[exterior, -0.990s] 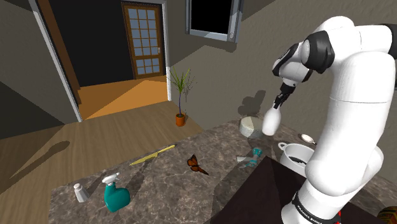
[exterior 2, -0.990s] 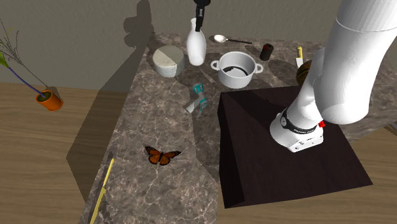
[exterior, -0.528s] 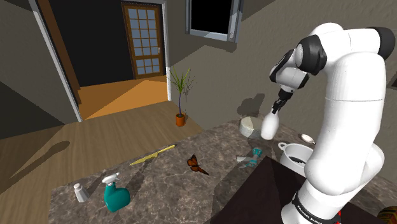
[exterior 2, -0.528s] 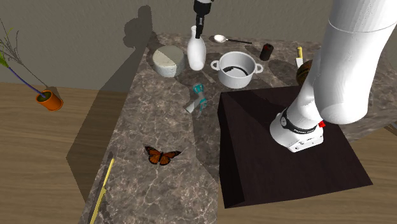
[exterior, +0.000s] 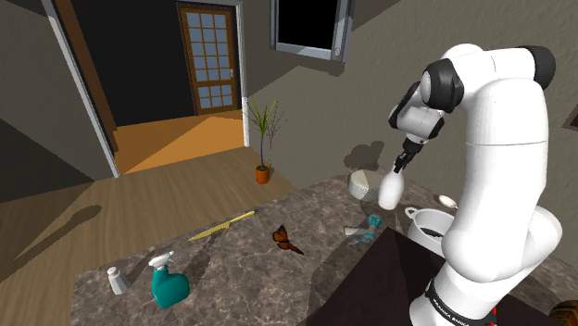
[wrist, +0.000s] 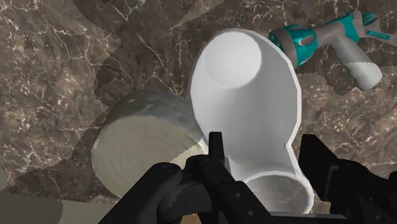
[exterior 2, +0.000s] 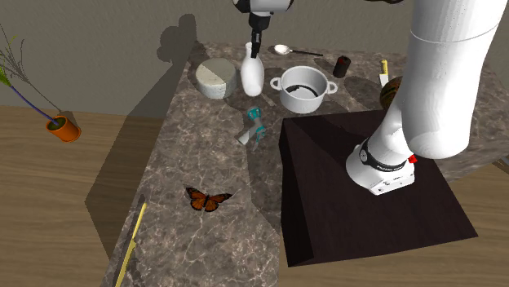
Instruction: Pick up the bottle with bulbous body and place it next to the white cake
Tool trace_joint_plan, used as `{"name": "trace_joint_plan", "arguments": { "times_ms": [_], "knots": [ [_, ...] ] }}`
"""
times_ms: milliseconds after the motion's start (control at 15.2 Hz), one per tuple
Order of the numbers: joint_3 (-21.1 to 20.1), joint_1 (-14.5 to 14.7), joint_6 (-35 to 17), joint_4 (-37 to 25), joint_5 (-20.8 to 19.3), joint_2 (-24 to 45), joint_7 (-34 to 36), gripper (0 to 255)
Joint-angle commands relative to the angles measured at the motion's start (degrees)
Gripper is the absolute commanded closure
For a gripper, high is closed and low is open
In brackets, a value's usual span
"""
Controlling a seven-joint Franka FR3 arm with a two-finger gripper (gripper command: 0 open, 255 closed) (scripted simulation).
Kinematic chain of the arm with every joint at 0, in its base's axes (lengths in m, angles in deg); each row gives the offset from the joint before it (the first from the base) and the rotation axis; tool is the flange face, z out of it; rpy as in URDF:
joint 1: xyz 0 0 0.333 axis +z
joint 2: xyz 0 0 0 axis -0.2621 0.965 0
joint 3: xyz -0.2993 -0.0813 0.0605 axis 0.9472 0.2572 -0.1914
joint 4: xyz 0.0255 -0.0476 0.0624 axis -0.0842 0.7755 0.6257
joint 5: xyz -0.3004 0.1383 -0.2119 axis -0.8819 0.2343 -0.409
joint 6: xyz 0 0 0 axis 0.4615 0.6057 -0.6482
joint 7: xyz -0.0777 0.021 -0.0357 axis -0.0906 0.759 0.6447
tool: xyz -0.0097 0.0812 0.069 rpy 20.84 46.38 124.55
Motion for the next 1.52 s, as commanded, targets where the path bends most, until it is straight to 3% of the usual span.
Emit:
{"name": "trace_joint_plan", "arguments": {
  "times_ms": [0, 858, 1386, 1452],
  "knots": [
    [-0.83, -0.55, -1.11, 0.17, 1.32, 1.15, -0.93, 255],
    [-6.74, -4.98, -7.02, -0.77, 9.39, 9.19, -7.0, 255],
    [-6.74, -4.98, -7.02, -0.77, 9.38, 9.19, -6.99, 255],
    [-6.74, -4.98, -7.02, -0.77, 9.38, 9.19, -6.99, 0]
  ]
}}
